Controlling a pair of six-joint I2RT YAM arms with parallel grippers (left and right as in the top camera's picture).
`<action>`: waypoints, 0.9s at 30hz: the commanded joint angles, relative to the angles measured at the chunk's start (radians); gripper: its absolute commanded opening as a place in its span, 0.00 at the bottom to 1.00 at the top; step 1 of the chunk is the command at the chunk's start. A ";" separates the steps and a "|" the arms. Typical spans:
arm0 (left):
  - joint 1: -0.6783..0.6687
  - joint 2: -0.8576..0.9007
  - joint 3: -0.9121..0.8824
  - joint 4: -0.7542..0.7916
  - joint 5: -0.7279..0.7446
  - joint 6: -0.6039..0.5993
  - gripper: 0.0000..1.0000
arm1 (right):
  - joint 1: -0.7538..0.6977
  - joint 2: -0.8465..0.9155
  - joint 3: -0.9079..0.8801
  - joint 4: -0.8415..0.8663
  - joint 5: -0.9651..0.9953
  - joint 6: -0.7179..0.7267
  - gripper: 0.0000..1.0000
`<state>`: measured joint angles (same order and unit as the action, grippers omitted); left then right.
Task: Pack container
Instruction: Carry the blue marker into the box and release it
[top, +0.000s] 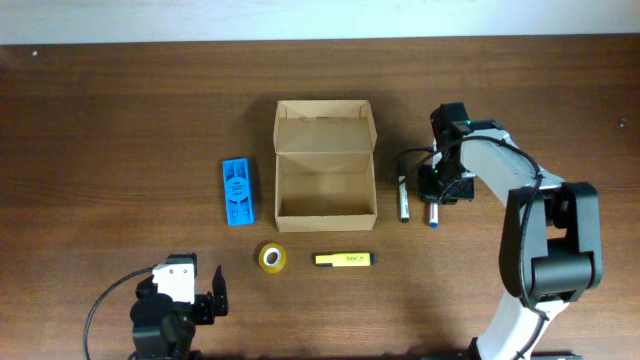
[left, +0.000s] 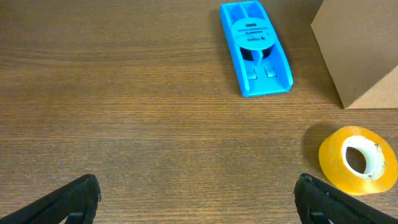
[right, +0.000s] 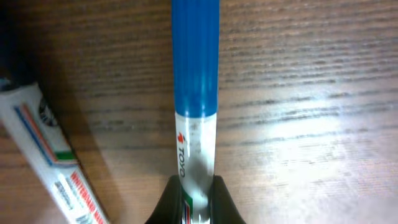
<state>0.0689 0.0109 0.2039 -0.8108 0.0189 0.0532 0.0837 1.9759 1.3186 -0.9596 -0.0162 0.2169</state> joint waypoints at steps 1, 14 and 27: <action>0.003 -0.006 -0.007 -0.002 0.001 0.016 1.00 | -0.005 -0.055 0.067 -0.028 0.002 0.005 0.04; 0.003 -0.006 -0.007 -0.002 0.001 0.016 0.99 | 0.268 -0.230 0.282 -0.177 -0.208 -0.512 0.04; 0.003 -0.006 -0.007 -0.002 0.001 0.016 1.00 | 0.622 -0.164 0.290 0.011 0.141 -0.677 0.04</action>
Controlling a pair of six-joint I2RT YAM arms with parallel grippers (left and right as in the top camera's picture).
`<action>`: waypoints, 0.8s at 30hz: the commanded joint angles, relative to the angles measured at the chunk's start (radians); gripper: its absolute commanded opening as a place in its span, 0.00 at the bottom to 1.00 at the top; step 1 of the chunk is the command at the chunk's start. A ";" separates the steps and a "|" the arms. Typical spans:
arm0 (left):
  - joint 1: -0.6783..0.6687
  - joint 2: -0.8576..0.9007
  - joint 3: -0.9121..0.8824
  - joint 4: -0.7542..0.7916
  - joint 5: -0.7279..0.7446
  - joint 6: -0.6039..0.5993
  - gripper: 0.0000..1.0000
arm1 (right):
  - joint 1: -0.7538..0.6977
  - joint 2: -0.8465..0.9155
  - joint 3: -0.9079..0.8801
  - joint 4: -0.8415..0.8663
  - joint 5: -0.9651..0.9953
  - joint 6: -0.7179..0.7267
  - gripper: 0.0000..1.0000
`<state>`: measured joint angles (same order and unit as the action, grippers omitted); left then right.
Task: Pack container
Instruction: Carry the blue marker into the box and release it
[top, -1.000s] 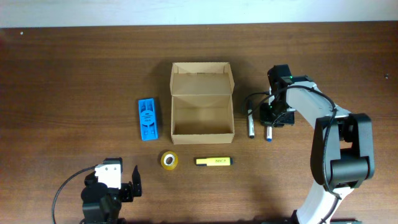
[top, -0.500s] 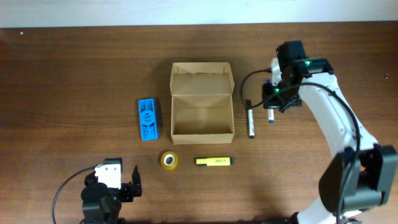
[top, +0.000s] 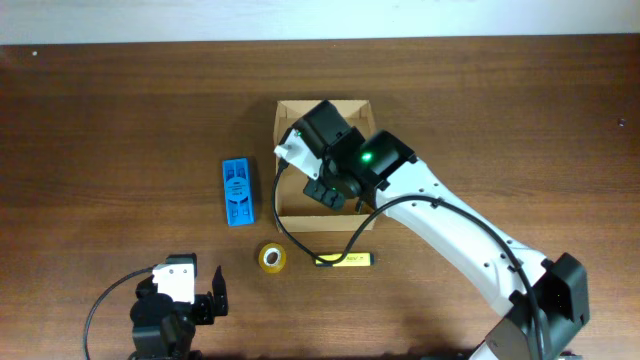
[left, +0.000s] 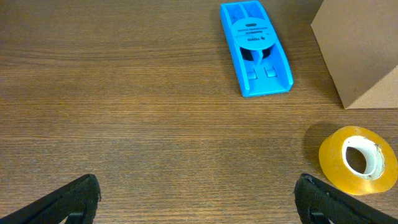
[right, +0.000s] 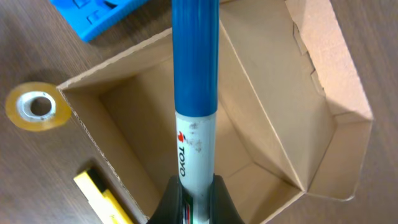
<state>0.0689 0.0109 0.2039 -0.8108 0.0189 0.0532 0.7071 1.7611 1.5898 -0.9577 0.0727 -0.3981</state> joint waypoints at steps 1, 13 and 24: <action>0.003 -0.006 -0.007 -0.002 0.001 0.016 0.99 | -0.002 0.065 0.019 0.013 0.052 -0.074 0.04; 0.003 -0.006 -0.007 -0.002 0.001 0.016 1.00 | -0.002 0.268 0.019 0.058 0.064 -0.114 0.15; 0.003 -0.006 -0.007 -0.002 0.001 0.016 1.00 | -0.002 0.253 0.022 0.058 0.078 -0.101 0.34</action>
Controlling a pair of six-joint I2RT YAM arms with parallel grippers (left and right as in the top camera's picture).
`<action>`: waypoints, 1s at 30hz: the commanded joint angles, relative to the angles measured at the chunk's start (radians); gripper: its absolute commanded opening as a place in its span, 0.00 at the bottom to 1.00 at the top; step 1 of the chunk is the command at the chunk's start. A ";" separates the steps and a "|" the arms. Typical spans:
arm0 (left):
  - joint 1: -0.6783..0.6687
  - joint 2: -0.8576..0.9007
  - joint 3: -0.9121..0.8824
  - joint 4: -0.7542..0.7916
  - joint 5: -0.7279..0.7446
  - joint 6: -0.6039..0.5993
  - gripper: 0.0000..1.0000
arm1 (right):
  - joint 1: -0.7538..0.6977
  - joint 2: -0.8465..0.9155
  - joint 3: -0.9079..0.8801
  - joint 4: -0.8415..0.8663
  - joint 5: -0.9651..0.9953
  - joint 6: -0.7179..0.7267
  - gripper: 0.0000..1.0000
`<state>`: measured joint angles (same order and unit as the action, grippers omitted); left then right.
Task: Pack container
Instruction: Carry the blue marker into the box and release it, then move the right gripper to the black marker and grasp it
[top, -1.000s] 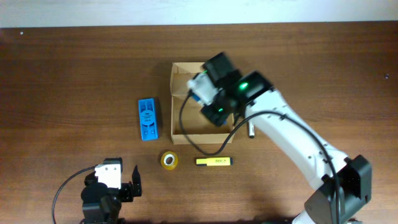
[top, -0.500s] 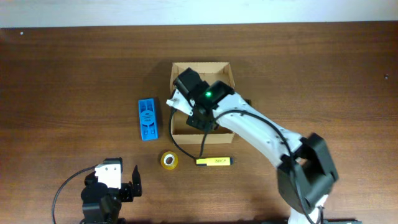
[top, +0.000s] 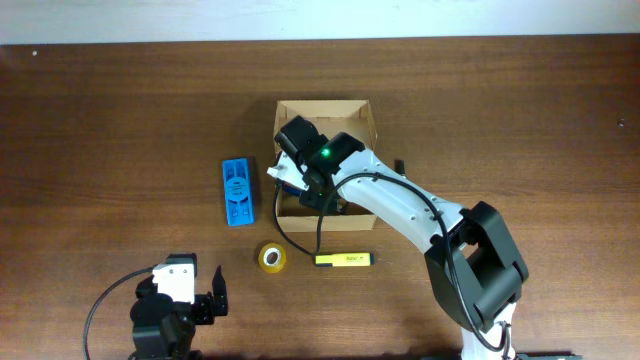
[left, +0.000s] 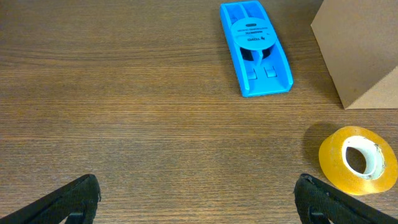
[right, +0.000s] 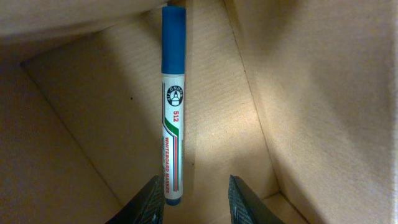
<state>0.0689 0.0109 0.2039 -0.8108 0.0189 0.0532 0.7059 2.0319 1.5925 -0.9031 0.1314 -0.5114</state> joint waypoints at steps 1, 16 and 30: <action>0.003 -0.006 -0.007 -0.002 0.001 0.016 1.00 | -0.001 -0.028 0.026 0.003 0.025 0.029 0.34; 0.003 -0.006 -0.007 -0.002 0.001 0.016 1.00 | -0.162 -0.446 0.114 -0.254 0.177 0.713 0.89; 0.003 -0.006 -0.007 -0.002 0.001 0.016 1.00 | -0.393 -0.454 -0.217 -0.181 0.025 0.947 0.98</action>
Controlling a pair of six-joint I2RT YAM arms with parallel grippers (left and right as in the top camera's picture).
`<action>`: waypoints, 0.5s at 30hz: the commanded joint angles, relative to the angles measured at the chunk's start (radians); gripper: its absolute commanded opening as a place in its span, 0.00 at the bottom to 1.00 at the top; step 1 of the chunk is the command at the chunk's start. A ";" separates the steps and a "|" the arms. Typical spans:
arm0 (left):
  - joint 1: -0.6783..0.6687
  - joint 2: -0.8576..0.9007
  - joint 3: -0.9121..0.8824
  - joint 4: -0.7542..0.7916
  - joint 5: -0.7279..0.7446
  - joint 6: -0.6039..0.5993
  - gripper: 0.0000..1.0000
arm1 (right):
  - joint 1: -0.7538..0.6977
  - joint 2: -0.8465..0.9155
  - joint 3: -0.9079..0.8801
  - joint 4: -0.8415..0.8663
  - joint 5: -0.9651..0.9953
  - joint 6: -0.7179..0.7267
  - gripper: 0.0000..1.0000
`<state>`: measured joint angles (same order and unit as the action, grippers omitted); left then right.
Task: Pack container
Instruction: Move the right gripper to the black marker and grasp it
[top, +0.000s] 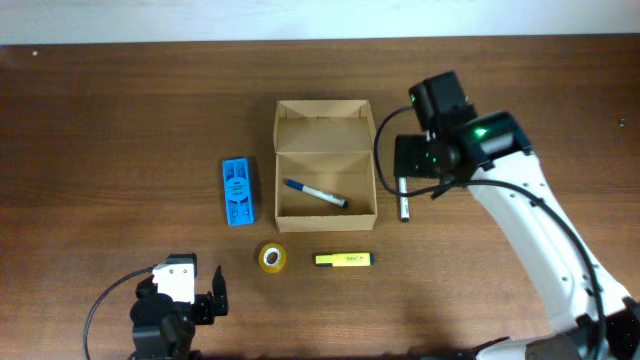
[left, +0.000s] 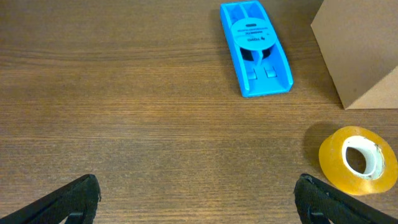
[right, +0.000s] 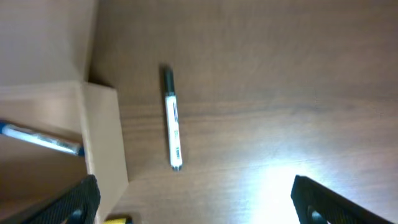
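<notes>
An open cardboard box (top: 325, 215) stands mid-table with a blue-capped whiteboard marker (top: 314, 194) lying inside it. A black-capped marker (top: 404, 200) lies on the table just right of the box, also visible in the right wrist view (right: 172, 130). My right gripper (top: 436, 165) hovers open above and right of that marker, nothing between its fingers. A yellow highlighter (top: 343, 260) and a tape roll (top: 271, 258) lie in front of the box. A blue stapler-like tool (top: 237, 192) lies to its left. My left gripper (top: 185, 305) rests open near the front edge.
The left wrist view shows the blue tool (left: 255, 48), the tape roll (left: 358, 159) and a corner of the box (left: 364, 56) ahead of the open left fingers. Bare wood lies right of the box around the black-capped marker.
My right gripper has left the box interior and now hovers open over the table right of the box. The blue-capped marker stays lying inside the box. The left arm has not moved.
My right gripper was shut on the blue-capped marker on the table right of the box. Then it held the marker over the box. Then it stood open inside the box with the marker lying on the floor. Now it is back right of the box, empty.
</notes>
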<state>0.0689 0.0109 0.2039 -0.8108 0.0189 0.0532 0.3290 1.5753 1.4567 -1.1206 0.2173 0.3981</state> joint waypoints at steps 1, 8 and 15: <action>0.003 -0.006 -0.007 -0.002 0.001 0.016 1.00 | -0.020 0.003 -0.137 0.085 -0.076 0.037 0.96; 0.003 -0.006 -0.007 -0.002 0.001 0.016 1.00 | -0.024 0.004 -0.331 0.285 -0.080 0.037 0.93; 0.003 -0.006 -0.007 -0.002 0.001 0.016 1.00 | -0.024 0.093 -0.355 0.359 -0.079 0.022 0.92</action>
<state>0.0689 0.0109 0.2039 -0.8108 0.0189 0.0532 0.3138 1.6081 1.1095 -0.7719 0.1432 0.4187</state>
